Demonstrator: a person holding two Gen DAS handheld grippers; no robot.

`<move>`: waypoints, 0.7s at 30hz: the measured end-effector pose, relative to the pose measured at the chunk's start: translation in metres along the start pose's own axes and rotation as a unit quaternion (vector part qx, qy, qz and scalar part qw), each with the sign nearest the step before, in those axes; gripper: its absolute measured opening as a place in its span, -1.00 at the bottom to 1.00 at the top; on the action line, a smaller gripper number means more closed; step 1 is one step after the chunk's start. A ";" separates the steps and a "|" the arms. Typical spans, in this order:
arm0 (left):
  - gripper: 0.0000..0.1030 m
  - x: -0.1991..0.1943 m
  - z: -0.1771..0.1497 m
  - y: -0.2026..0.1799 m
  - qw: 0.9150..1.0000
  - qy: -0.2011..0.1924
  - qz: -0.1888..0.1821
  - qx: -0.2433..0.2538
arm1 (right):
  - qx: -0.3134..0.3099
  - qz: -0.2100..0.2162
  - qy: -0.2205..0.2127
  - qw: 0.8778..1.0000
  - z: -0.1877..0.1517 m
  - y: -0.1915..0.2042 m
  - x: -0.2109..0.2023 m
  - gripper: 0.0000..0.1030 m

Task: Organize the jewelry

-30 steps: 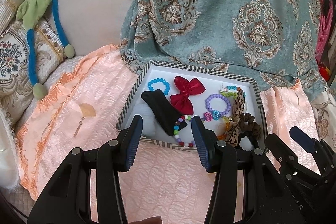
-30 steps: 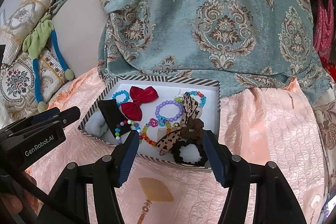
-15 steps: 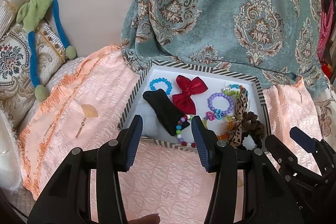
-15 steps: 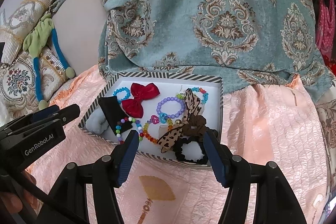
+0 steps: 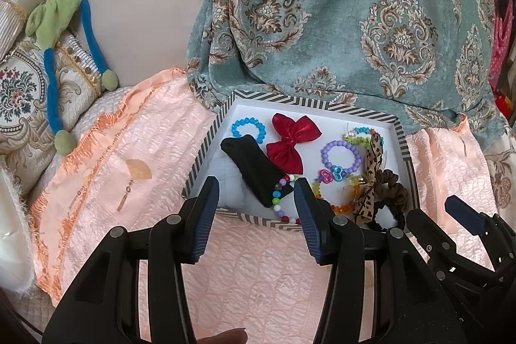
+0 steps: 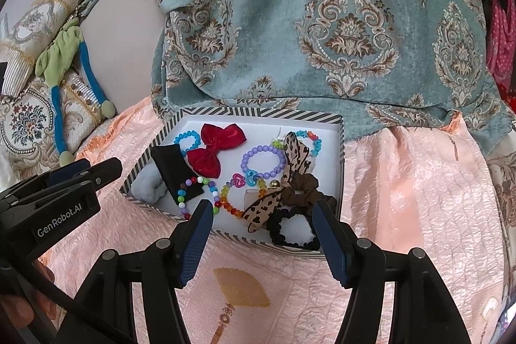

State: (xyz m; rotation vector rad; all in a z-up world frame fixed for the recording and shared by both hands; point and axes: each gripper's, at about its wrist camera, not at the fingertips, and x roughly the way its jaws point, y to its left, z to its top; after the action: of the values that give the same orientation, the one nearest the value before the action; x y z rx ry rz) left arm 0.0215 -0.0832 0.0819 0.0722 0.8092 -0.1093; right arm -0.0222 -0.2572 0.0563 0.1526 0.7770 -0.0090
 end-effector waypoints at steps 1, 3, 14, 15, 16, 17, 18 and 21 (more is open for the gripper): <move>-0.07 0.000 0.000 0.000 1.000 0.000 0.001 0.000 | -0.001 0.000 0.000 1.000 0.000 0.000 0.000 0.19; -0.07 0.001 -0.001 0.000 1.000 0.000 0.001 0.001 | -0.002 0.000 0.002 1.000 0.000 0.001 0.001 0.19; -0.07 0.004 -0.001 -0.002 1.000 0.003 0.002 0.004 | 0.001 0.001 0.007 1.000 0.000 -0.001 0.005 0.20; -0.07 0.004 -0.001 -0.002 1.000 0.003 0.002 0.004 | 0.000 0.002 0.008 1.000 0.000 -0.001 0.006 0.20; -0.07 0.004 -0.001 -0.002 1.000 0.003 0.003 0.004 | 0.000 0.002 0.009 1.000 0.000 -0.001 0.006 0.20; -0.07 0.004 -0.001 -0.002 1.000 0.002 0.003 0.004 | -0.001 0.002 0.009 1.000 0.001 -0.001 0.006 0.20; -0.07 0.004 -0.001 -0.002 1.000 0.003 0.003 0.004 | -0.001 0.002 0.009 1.000 0.001 -0.001 0.007 0.20; -0.07 0.005 0.000 -0.002 1.000 0.003 0.004 0.006 | 0.000 0.003 0.009 1.000 0.001 -0.001 0.007 0.20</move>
State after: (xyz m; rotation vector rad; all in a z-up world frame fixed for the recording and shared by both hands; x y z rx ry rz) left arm 0.0247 -0.0858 0.0779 0.0862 0.8146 -0.1062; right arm -0.0166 -0.2581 0.0519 0.1546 0.7951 -0.0014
